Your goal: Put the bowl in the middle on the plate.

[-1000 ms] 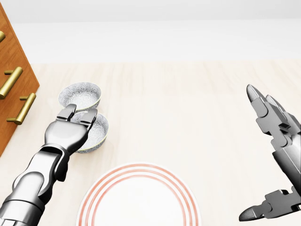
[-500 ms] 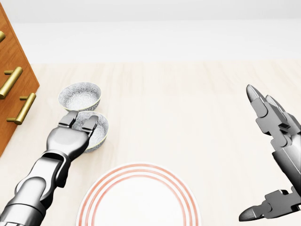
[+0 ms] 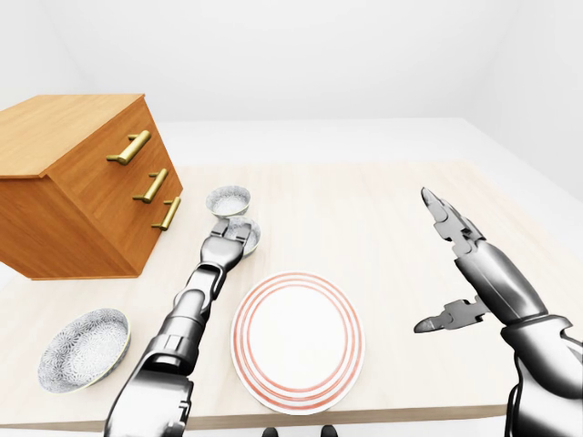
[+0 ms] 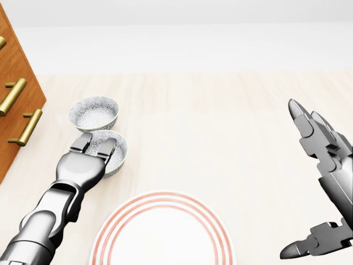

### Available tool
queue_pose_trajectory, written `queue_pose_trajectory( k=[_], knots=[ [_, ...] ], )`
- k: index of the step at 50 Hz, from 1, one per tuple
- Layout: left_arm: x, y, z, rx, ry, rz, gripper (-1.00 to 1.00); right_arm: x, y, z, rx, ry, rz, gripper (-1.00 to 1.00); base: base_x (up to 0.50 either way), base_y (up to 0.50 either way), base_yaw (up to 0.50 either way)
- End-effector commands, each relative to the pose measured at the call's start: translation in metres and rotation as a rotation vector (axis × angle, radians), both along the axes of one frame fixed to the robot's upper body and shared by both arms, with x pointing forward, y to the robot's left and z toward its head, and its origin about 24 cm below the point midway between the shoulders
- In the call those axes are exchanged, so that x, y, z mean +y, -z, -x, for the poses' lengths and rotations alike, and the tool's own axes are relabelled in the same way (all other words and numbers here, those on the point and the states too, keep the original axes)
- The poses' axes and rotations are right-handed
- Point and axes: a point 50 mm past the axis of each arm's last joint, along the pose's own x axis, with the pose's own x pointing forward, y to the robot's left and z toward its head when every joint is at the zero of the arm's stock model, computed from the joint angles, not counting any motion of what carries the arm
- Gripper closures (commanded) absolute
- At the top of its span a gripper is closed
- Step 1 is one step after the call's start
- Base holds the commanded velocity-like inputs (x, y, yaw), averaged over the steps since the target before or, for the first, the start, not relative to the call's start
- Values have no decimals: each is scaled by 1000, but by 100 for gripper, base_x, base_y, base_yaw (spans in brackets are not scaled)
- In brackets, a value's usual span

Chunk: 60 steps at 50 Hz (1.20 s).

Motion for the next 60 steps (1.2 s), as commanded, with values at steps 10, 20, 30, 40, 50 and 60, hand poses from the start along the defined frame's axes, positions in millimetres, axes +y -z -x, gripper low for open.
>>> queue_pose_trajectory(
  k=[10, 20, 30, 40, 50, 60],
  knots=[
    [1, 2, -1, -21, 0, 13, -100, 0, 0, 0, 2, 0, 1, -100, 0, 0, 0],
    [2, -2, -5, -31, -1, 5, -100, 0, 1, 0, 4, 0, -1, -100, 0, 0, 0],
    [-1, -2, -7, -43, 9, 7, -100, 1, 0, 0, -2, 0, 5, -100, 0, 0, 0],
    [-1, -2, -8, -44, 7, 11, -100, 1, 0, 0, -1, 0, 4, -100, 0, 0, 0],
    [-2, -3, -11, -50, 9, 13, -100, 0, 0, 0, 2, 0, 1, -100, 0, 0, 0],
    [0, -15, -21, -73, 0, 8, -100, 1, 0, 0, 1, -1, 3, -100, 0, 0, 0]
  ],
)
